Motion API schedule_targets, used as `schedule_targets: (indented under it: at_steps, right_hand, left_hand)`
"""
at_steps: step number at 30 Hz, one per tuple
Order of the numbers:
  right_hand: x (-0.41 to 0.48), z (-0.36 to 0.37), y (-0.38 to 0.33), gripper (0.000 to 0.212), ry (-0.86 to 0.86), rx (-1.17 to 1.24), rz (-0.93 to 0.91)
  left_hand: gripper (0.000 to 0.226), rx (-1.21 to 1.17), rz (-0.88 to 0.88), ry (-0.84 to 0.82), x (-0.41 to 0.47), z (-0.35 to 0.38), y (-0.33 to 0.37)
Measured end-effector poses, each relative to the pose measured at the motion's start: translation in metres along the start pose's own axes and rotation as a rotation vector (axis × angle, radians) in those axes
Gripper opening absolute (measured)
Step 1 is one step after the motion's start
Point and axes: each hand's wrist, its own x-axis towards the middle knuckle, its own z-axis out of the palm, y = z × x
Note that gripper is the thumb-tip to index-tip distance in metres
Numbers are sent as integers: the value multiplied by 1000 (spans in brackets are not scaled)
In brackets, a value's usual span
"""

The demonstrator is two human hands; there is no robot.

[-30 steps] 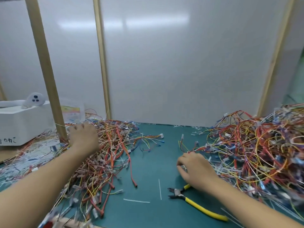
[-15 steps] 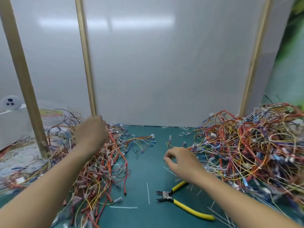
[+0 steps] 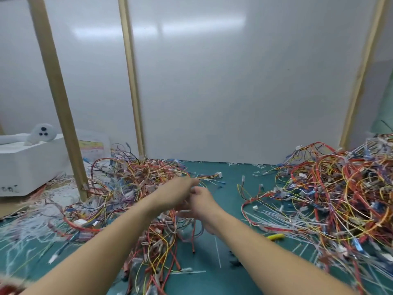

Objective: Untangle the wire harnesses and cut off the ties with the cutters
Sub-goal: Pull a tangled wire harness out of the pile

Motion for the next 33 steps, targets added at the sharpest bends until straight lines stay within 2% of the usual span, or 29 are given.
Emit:
schedule_targets:
  at_steps: [2, 4, 6, 7, 8, 10, 11, 12, 14, 17, 18, 20, 22, 24, 27, 29, 31, 32, 33]
  right_hand:
    - [4, 11, -1, 14, 16, 55, 12]
    - [6, 18, -9, 8, -14, 97, 33]
    - [10, 21, -23, 8, -29, 131, 61]
    - [12, 20, -33, 10, -17, 136, 65]
    - [13, 16, -43, 13, 1, 138, 58]
    - [11, 5, -67, 20, 7, 164, 30]
    - [10, -1, -78, 23, -9, 170, 20]
    - [9, -9, -89, 25, -27, 162, 9]
    - [7, -23, -111, 26, -27, 160, -42]
    - [6, -46, -134, 21, 17, 238, -148]
    - [6, -54, -132, 20, 31, 190, -176]
    - [3, -68, -111, 20, 77, -108, -178]
    - [-3, -78, -84, 18, 46, -327, -91]
    - [-7, -88, -79, 20, 24, -364, -59]
    - [-5, -99, -113, 23, 72, -250, -201]
    - [-6, -100, -128, 23, 118, -216, -288]
    - [-11, -100, -117, 15, 129, -297, -283]
    - [-14, -100, -103, 9, 94, -349, -239]
    - [-18, -99, -89, 7, 39, -384, -181]
  left_hand:
    - [47, 183, 66, 23, -4, -11, -10]
    - [49, 318, 170, 155, -10, -23, -25]
    - [35, 240, 233, 324, -15, -34, -44]
    - [28, 185, 225, 356, -17, -40, -57]
    - [31, 151, 178, 311, -21, -46, -70]
    - [62, 182, 51, 126, -27, -57, -96]
    - [70, 252, 24, 74, -30, -62, -106]
    - [68, 308, 38, 54, -31, -66, -111]
    - [63, 361, 105, 98, -31, -77, -113]
    - [80, 600, 161, 204, -30, -92, -116]
    - [77, 680, 157, 236, -29, -93, -121]
    - [74, 771, 144, 197, -30, -92, -131]
    - [73, 689, 107, 38, -33, -87, -138]
    - [69, 532, 66, -27, -36, -84, -142]
    - [83, 357, 16, 87, -42, -88, -146]
    - [89, 212, -14, 236, -43, -94, -147]
    - [65, 182, 45, 526, -39, -98, -137]
    - [46, 244, 130, 662, -34, -98, -125]
    - [30, 324, 243, 726, -27, -95, -112]
